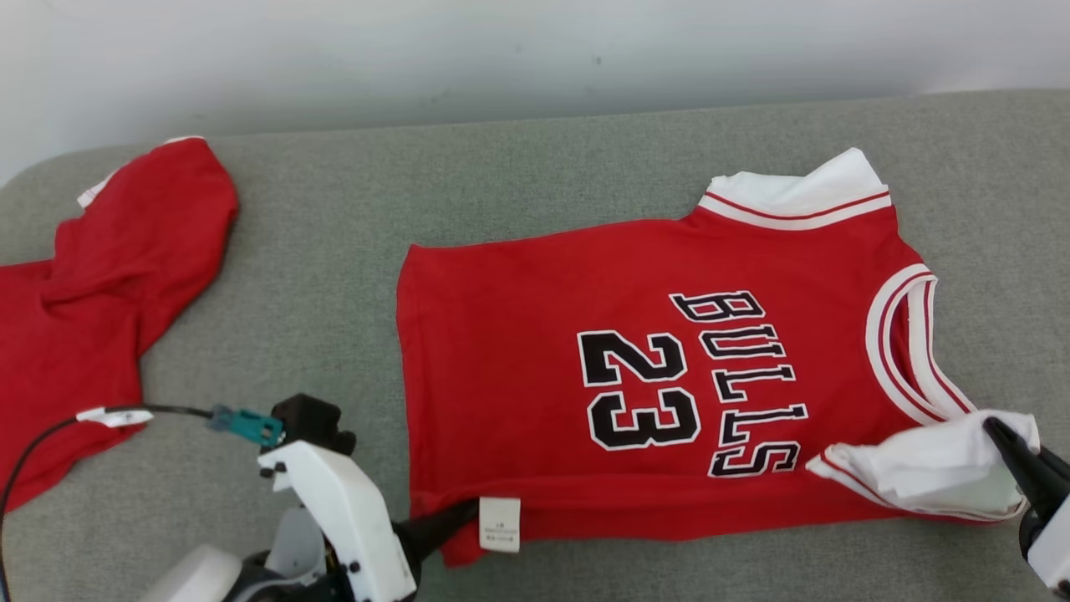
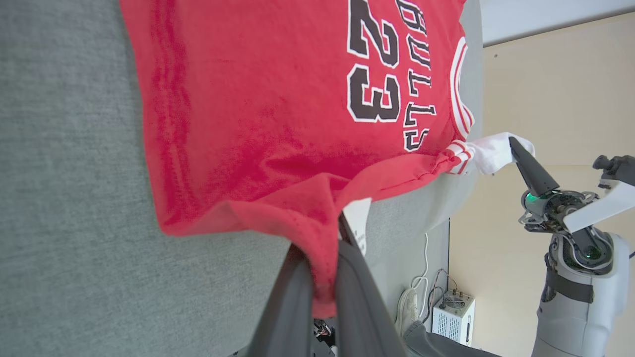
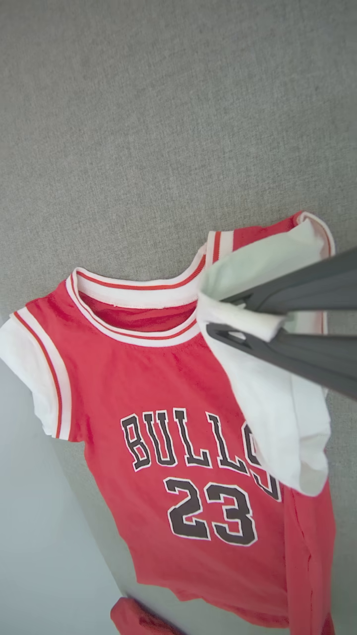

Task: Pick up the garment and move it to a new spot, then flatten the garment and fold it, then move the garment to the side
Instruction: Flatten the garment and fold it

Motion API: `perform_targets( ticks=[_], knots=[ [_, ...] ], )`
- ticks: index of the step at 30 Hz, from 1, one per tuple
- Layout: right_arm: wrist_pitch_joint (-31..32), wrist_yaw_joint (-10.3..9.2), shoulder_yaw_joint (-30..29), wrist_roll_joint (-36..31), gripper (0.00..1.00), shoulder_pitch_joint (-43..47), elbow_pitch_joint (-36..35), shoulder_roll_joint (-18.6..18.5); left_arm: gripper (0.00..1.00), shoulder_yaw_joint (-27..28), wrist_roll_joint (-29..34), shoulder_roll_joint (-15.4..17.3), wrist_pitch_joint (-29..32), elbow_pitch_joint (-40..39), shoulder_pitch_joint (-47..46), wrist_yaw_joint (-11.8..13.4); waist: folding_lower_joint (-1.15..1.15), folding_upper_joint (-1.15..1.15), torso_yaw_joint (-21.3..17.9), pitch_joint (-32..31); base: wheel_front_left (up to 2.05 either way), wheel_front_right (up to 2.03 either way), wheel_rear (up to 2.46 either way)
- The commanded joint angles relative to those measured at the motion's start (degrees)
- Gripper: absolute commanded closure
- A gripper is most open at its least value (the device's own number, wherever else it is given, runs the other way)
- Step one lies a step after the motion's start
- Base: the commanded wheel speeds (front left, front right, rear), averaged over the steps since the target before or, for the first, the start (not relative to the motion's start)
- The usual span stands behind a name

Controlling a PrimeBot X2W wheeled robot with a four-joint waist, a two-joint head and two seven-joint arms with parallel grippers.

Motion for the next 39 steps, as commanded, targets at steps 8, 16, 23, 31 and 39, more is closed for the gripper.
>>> perform_targets(
  ticks=[8,16,23,31,39],
  knots=[
    [-0.93,0.01,2.54,-4.26,0.83,-8.38,5.32,-1.31,0.97,-0.18,0.04,-0.96,2.03,3.13,-4.73,1.66,-0.01,0.0,-0.18,2.04,0.0,0.0,0.0],
    [-5.39,0.02,3.42,-3.85,0.0,-10.1,6.6,-1.69,0.0,0.37,2.36,-1.35,-1.41,4.82,-3.91,1.55,-0.01,0.0,-0.05,2.21,0.0,0.0,0.0],
    [-11.15,0.02,2.84,-4.57,0.0,-4.48,2.82,-5.12,0.0,1.1,8.05,0.89,-9.65,0.16,0.22,0.09,-0.01,0.0,-0.24,1.09,0.0,0.0,0.0],
    [-16.76,0.0,6.42,-11.79,0.0,2.97,2.47,-10.43,0.0,-7.15,23.01,3.35,-16.31,-0.31,3.36,1.05,-0.01,0.0,-0.67,1.23,0.0,0.0,0.0],
    [-20.94,0.0,10.78,-15.76,0.0,2.73,8.55,-12.33,0.0,-11.49,31.61,1.29,-19.29,7.43,0.68,2.61,-0.01,0.0,-0.49,1.97,0.0,0.0,0.0]
  ],
)
